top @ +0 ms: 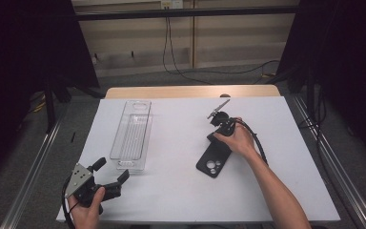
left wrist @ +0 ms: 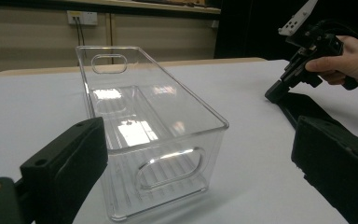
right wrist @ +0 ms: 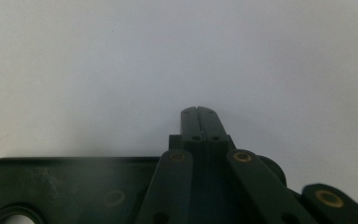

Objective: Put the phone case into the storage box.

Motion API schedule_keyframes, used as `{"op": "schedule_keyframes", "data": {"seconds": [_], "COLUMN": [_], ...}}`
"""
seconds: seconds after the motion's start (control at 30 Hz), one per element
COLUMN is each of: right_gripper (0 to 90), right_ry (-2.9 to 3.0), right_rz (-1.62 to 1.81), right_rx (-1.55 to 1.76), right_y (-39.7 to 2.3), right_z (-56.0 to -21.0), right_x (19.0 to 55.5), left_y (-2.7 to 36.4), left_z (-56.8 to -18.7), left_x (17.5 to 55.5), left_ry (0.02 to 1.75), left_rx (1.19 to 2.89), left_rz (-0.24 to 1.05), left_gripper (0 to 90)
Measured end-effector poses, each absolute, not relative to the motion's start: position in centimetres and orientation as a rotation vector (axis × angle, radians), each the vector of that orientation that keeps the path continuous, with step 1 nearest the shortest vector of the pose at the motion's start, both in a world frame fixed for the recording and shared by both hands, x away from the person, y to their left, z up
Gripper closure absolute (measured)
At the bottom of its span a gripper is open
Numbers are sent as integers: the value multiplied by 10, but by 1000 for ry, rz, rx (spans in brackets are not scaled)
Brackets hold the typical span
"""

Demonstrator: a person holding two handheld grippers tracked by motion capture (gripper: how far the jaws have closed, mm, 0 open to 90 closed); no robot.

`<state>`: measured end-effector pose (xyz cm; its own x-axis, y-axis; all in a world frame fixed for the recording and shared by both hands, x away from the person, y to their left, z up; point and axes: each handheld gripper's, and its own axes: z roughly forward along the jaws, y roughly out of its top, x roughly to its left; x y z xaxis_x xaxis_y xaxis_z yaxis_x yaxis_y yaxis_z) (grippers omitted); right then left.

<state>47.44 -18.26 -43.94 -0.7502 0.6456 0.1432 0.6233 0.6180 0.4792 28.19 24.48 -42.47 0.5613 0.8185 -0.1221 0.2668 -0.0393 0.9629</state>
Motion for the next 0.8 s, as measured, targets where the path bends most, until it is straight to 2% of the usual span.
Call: {"op": "schedule_keyframes", "data": {"seconds": [0.8], "right_gripper": [900], "right_ry": [2756], "right_rz": [812], "right_rx": [1073], "right_y": [-213], "right_z": [-441], "right_x": [452], "left_y": [244], "left_z": [-425], "left_x": [281], "left_ry": [939], "left_rx": [1598], "left_rz": [573], "left_gripper": [35]}}
